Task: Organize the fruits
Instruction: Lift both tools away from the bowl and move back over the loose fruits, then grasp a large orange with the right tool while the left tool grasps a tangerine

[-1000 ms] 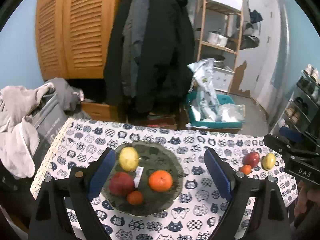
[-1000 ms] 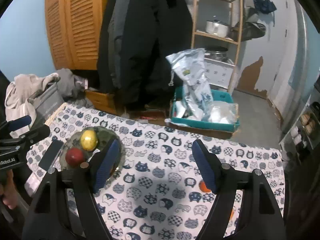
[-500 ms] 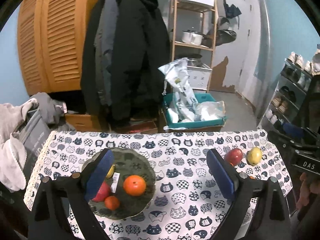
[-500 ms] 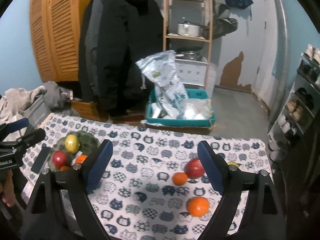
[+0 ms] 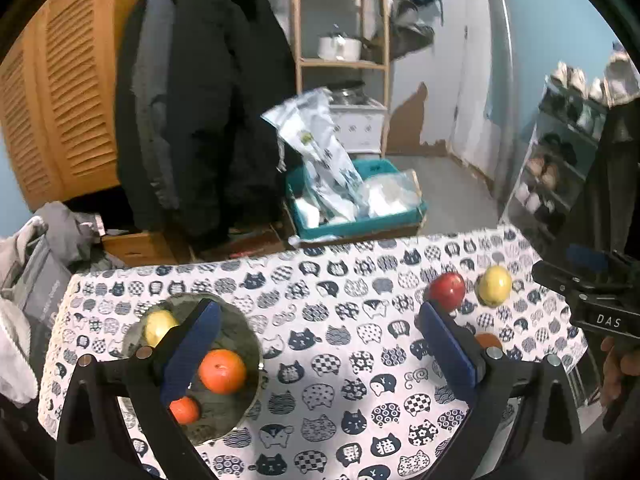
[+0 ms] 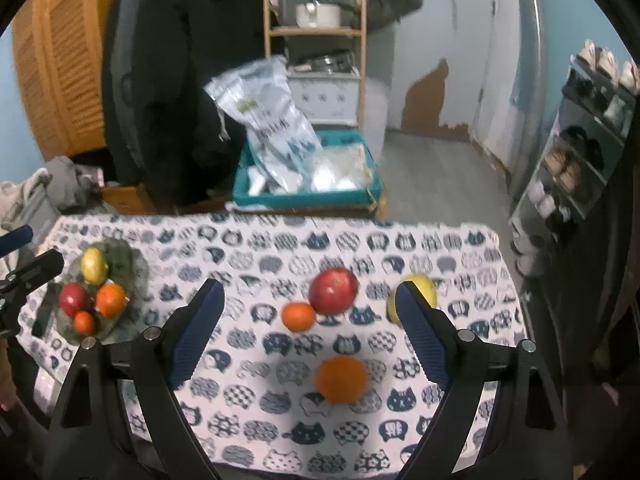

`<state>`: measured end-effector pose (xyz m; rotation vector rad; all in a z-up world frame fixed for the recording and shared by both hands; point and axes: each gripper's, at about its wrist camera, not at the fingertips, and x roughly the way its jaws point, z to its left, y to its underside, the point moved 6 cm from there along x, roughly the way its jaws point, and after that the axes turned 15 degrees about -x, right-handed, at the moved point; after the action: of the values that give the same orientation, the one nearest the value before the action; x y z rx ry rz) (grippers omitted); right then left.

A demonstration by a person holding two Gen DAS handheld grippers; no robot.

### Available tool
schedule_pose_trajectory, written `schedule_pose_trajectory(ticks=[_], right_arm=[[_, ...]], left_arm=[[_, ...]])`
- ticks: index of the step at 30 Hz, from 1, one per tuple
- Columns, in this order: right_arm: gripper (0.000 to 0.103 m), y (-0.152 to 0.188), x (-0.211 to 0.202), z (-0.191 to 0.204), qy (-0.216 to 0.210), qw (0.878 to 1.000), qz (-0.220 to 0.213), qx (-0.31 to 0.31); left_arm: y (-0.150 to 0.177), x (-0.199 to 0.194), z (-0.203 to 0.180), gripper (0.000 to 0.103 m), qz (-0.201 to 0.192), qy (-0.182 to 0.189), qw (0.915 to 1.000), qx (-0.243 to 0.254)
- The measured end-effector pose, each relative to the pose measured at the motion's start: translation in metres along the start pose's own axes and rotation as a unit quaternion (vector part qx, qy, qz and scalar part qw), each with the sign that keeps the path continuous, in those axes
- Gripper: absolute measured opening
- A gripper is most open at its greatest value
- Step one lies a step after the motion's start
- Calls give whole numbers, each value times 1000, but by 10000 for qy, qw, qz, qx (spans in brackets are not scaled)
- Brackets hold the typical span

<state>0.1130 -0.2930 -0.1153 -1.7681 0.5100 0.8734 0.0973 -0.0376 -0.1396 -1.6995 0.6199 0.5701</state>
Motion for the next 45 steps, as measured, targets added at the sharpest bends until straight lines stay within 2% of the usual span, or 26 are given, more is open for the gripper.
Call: schedule_pose_trajectory(ticks=[11,21,30,33,37,41,45], right_arm=[[87,53,52,-15,-104,9966,783,224],[87,103,101,-18,-365,9873,1473,471],[87,130,134,-9,-504,9793,1899,497],[85,136,143,-6,-565,9769,1999,506],[64,145,151,-4,-726,9732,2104,579],[63,144,149,-7,-785,9738,2018,694],[63,135,142,-27,-465,9802,1766,772]], left_arm=[[45,66,-33,100,676,-47,9971,338],[85,116,-43,100,1281,-219,9904,467],[108,144,-45,100,1615,-276,9852,510],[112,151,-46,100,1703,-278,9837,508],[114,160,-54,100,1775,-183,9827,507],[113,170,-68,100,1852,-56,9812,546],[110,181,-87,100,1885,140,9803,573]])
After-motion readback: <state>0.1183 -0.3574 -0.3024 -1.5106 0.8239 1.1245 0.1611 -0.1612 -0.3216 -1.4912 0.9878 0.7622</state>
